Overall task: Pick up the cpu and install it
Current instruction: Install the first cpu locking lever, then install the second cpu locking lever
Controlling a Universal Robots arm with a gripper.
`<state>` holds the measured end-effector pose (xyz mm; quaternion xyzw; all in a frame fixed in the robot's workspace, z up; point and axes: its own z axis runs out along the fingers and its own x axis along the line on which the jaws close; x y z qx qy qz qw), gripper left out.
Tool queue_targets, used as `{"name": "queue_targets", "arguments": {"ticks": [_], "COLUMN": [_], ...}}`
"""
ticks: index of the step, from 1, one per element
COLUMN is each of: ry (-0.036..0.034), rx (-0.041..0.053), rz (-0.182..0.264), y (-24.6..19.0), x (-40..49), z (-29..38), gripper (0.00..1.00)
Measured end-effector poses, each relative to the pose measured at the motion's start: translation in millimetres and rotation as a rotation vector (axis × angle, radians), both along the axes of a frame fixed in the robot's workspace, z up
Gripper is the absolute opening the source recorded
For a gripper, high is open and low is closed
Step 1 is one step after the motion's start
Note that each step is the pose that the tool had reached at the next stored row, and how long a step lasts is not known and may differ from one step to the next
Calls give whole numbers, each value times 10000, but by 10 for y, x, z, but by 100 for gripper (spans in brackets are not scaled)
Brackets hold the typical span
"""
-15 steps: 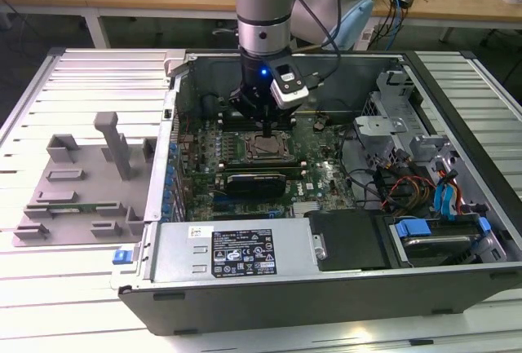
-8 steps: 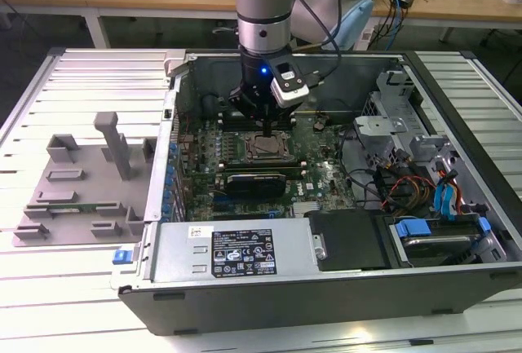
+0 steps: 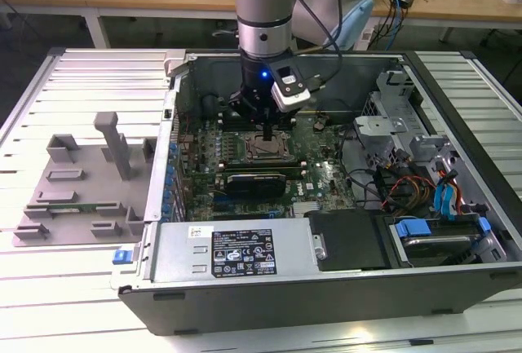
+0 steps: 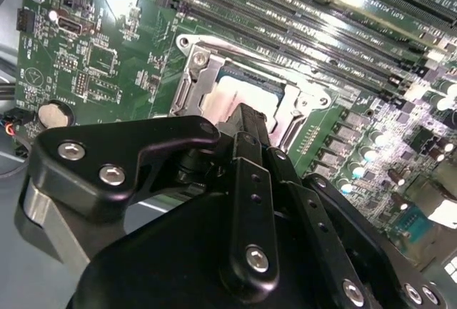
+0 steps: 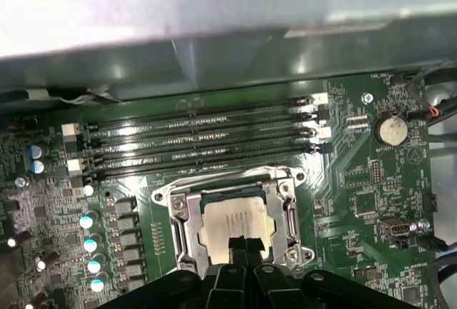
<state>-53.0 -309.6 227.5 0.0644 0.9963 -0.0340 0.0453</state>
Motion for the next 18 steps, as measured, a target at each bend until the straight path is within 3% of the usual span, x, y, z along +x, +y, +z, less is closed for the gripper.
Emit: {"name": "queue_targets", "arguments": {"ticks": [4, 6, 9, 18], "ry": [0, 1, 0, 0], "rx": [0, 0, 0, 1], "rz": [-1, 0, -1, 0], "y": [-14, -14, -14, -14], "x": [0, 0, 0, 0], "z": [36, 154, 254, 264], "gripper": [11, 11, 11, 11]}}
